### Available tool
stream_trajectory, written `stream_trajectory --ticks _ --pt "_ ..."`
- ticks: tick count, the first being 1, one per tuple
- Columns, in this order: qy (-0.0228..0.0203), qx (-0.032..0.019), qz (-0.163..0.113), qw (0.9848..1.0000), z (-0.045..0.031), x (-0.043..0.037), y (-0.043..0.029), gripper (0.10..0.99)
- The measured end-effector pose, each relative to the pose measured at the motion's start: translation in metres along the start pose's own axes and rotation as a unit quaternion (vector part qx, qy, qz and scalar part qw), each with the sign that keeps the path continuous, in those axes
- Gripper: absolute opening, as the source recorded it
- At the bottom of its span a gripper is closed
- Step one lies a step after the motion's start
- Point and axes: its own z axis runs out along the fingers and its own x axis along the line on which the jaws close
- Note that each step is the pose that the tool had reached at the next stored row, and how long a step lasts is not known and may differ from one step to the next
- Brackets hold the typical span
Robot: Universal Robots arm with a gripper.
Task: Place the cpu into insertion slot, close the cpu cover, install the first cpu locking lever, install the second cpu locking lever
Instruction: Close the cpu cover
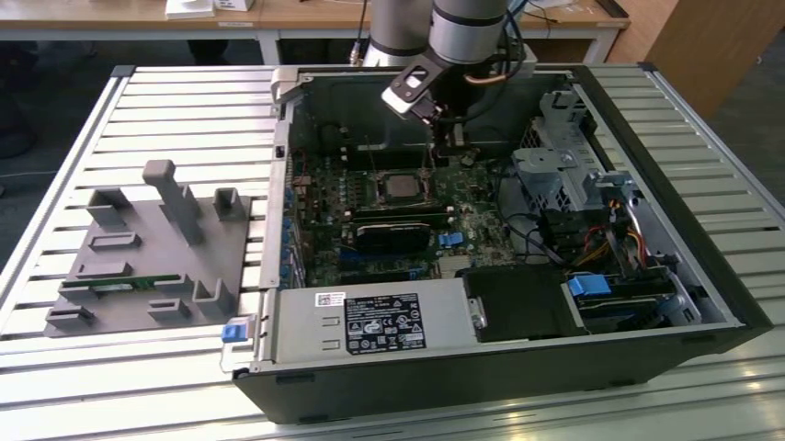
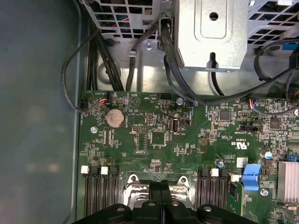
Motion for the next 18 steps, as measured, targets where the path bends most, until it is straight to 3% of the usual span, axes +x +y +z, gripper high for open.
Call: stream_trajectory --ticks 18 --pt "0.0000 0.0000 0.000 1.0000 0.0002 0.0001 -0.0056 0.106"
